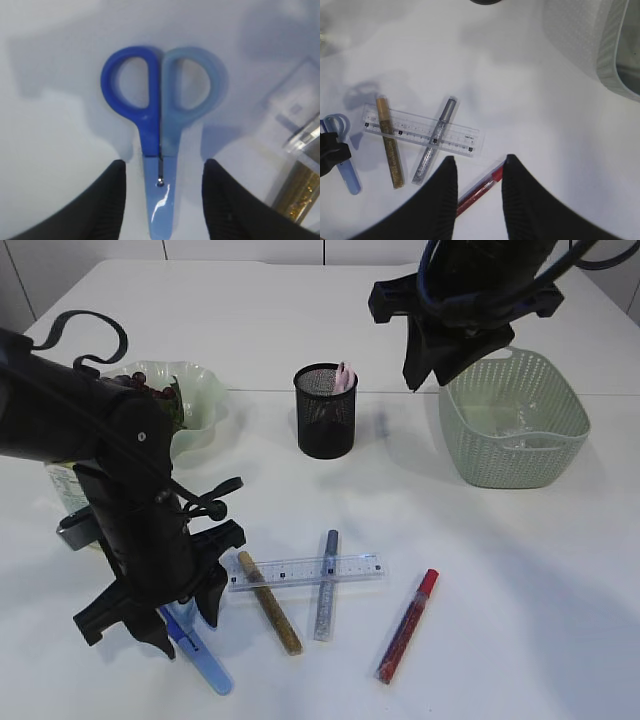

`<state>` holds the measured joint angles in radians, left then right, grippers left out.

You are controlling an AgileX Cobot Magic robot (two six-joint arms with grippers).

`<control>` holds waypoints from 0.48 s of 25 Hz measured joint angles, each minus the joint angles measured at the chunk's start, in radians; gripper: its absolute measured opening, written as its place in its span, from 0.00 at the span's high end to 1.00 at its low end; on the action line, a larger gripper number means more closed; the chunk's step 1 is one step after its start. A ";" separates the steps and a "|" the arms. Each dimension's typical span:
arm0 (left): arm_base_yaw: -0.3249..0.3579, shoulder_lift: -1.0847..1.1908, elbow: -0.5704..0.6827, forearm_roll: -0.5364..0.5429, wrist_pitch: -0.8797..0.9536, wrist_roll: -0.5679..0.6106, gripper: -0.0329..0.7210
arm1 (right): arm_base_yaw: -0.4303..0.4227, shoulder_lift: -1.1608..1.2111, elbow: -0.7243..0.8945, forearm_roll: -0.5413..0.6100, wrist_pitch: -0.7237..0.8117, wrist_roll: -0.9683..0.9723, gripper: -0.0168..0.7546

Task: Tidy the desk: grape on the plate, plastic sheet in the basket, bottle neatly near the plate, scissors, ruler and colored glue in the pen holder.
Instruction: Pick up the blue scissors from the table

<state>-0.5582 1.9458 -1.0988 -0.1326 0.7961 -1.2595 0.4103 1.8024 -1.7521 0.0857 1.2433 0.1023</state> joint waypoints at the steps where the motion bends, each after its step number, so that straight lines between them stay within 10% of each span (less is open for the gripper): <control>1: 0.000 0.004 0.000 0.000 0.000 0.000 0.48 | 0.000 0.000 0.000 0.000 0.000 -0.004 0.64; 12: 0.003 0.018 0.000 0.000 -0.002 0.000 0.48 | 0.000 0.000 0.000 0.000 0.000 -0.011 0.64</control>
<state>-0.5547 1.9638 -1.0988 -0.1326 0.7937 -1.2595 0.4103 1.8024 -1.7521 0.0857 1.2433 0.0916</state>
